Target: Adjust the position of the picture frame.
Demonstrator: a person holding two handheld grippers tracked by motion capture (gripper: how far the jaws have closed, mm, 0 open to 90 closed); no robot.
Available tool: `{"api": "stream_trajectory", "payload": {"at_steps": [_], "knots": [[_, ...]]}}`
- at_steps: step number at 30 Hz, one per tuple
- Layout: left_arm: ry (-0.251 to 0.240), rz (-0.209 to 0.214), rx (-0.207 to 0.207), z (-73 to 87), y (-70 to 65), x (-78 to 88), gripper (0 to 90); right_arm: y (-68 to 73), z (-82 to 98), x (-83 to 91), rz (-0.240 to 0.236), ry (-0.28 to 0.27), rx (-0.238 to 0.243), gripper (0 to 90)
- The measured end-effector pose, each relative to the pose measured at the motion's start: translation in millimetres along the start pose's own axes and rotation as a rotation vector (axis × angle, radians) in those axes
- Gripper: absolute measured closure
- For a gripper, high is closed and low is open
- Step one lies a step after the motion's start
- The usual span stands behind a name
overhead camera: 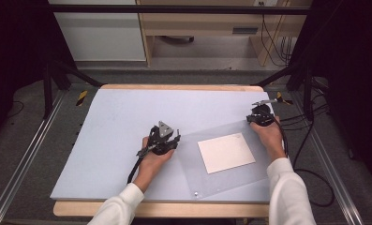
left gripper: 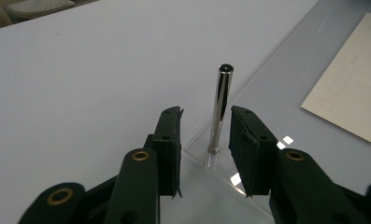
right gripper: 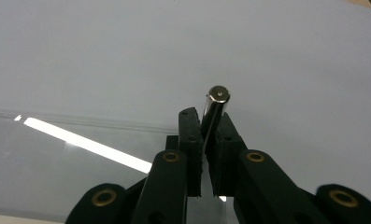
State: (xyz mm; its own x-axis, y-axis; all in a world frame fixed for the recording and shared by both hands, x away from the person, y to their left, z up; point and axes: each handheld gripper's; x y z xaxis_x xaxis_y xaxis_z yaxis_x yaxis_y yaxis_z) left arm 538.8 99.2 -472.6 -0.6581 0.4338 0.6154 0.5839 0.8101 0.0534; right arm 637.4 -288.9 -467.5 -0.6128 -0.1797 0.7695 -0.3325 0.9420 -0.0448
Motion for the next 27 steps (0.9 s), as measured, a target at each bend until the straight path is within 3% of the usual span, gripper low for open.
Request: {"api": "stream_trajectory", "payload": {"at_steps": [7,14,27], "knots": [[-0.005,0.022,0.002,-2.8,-2.0,-5.3,74.2,0.2,0.1,0.0,0.001,-0.002,-0.005,85.2],[0.030,0.037,0.010,-4.1,-3.5,-15.2,79.9,0.4,0.4,-0.1,0.005,-0.003,-0.004,85.0],[0.039,0.037,0.031,-4.5,-2.6,-19.9,83.9,0.5,-0.7,0.3,0.009,-0.030,-0.005,84.2]]}}
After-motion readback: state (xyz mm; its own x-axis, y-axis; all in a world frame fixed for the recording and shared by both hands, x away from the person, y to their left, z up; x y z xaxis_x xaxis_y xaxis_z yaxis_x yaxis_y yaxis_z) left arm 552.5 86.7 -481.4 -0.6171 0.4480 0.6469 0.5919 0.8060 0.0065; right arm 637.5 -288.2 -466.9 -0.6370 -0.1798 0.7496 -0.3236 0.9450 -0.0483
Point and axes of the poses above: each handheld gripper's, and its own axes: x roughly backward along the jaws, z roughly out of its underside, y roughly to its left, and after that the axes turned 5 degrees about y, right-handed
